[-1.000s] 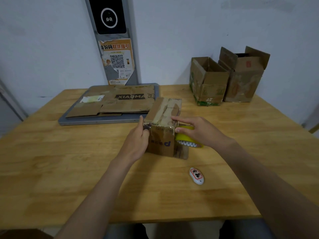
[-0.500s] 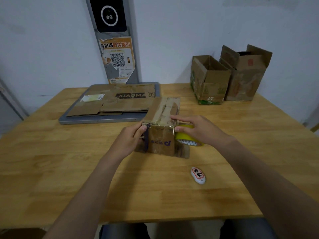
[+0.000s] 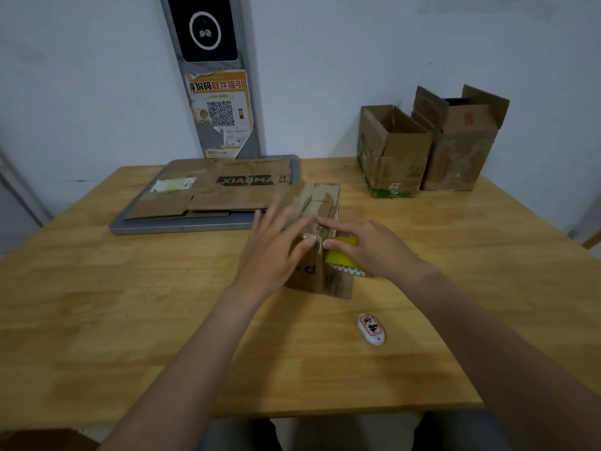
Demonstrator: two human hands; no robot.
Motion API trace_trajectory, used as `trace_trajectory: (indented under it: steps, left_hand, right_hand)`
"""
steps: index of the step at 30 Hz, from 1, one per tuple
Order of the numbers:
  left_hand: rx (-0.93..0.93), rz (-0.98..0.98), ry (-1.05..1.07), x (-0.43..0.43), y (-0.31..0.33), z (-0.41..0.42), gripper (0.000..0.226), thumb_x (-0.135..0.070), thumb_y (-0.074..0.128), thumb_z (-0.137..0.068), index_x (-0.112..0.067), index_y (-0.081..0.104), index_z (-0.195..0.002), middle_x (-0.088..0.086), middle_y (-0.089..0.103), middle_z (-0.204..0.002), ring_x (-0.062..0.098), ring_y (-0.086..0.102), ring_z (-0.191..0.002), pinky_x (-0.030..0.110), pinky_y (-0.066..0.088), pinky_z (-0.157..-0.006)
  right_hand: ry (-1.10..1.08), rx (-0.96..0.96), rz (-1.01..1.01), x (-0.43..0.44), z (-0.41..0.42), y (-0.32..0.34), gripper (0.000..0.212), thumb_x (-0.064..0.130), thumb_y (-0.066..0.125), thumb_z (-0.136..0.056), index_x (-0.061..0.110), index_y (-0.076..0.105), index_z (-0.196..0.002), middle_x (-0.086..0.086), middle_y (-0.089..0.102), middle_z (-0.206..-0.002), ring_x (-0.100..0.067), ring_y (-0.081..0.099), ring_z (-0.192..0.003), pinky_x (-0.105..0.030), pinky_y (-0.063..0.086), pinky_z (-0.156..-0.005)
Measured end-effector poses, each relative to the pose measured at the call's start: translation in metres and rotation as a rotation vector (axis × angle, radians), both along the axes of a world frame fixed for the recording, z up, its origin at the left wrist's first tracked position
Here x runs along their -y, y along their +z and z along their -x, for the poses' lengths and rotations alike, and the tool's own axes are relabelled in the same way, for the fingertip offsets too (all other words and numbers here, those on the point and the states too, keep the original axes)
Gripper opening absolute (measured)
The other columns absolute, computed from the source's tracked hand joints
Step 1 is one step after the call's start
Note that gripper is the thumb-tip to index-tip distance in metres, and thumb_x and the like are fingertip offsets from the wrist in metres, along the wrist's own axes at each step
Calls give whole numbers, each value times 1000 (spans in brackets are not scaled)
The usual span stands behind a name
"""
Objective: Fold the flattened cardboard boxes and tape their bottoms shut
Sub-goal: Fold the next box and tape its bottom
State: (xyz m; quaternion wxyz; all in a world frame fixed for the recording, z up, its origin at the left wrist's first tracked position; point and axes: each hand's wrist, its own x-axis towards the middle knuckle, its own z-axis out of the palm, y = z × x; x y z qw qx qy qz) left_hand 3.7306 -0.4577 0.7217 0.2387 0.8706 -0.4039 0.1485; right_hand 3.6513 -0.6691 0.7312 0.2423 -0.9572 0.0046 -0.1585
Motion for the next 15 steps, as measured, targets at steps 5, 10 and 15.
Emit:
trace_trajectory:
  steps: [5, 10, 15]
  left_hand:
    - [-62, 105, -16, 8, 0, -3, 49, -56, 48, -100, -40, 56, -145, -20, 51, -152, 12, 35, -142, 44, 37, -115]
    - [-97, 144, 17, 10, -2, -3, 67, -74, 50, -83, -40, 61, -140, -25, 54, -147, 6, 37, -138, 32, 42, -103]
    - [-109, 277, 94, 21, -4, 1, 54, -66, 71, -80, -41, 70, -127, -29, 63, -134, 1, 40, -132, 23, 40, -92]
  right_hand:
    - [58, 16, -117, 2, 5, -2, 55, 57, 60, -96, 57, 40, -147, 3, 60, -145, 20, 59, -84, -27, 53, -78]
    - [201, -21, -475, 13, 28, -11, 60, 35, 71, -95, 59, 45, -144, -18, 72, -118, -43, 69, -105, -60, 57, -86]
    - [246, 36, -582, 22, 42, -17, 64, 28, 72, -96, 53, 44, -147, -10, 73, -86, -31, 70, -69, -43, 62, -63]
